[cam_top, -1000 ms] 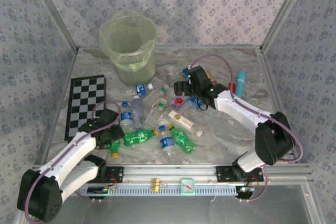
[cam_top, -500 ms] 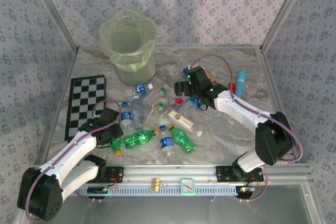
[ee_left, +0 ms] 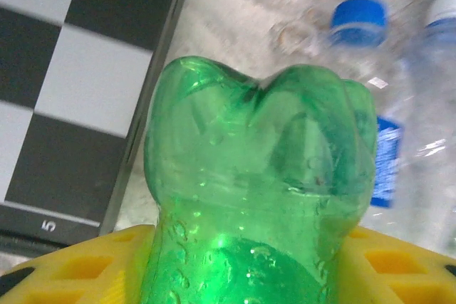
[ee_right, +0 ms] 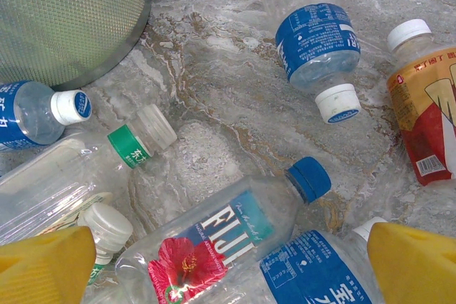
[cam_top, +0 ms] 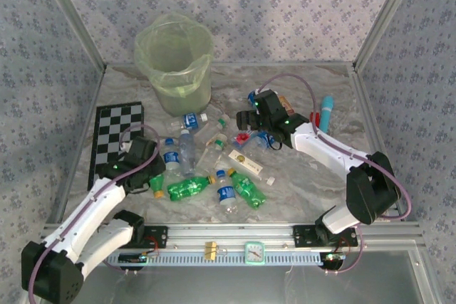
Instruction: Put the plastic bottles in the bin
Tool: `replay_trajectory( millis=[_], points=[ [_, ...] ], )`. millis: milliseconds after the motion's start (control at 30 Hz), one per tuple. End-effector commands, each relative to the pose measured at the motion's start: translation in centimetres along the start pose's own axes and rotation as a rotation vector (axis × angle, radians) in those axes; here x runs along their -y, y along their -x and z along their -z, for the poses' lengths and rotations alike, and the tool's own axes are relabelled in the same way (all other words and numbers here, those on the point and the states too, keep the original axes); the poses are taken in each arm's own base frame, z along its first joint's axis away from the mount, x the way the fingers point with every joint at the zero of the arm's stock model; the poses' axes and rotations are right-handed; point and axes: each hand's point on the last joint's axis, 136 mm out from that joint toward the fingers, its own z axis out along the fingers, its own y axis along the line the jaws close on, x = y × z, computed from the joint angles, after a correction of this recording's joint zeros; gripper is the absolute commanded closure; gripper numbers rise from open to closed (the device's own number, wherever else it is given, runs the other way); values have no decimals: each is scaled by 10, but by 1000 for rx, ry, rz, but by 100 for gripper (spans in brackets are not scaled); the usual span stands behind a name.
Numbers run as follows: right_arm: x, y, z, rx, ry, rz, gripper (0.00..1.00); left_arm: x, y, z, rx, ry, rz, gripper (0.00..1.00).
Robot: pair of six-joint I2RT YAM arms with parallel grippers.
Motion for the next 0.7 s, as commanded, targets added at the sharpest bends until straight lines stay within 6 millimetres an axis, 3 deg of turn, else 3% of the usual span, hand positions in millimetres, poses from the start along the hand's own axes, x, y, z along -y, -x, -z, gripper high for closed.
replay_trajectory(
  millis=[0,133,400,667],
  points=[
    [0,4,4,3,-16,16,0,15,21,14,46,-45,-55,50],
    [-1,3,3,1,-7,21,0,38,56,39,114,-146,-87,50],
    [-1,5,7,9,-10,17,0,65,153,106,366,-228,-130,50],
    [3,7,14,16,-24,15,0,127,237,178,643,-461,-130,52]
  ],
)
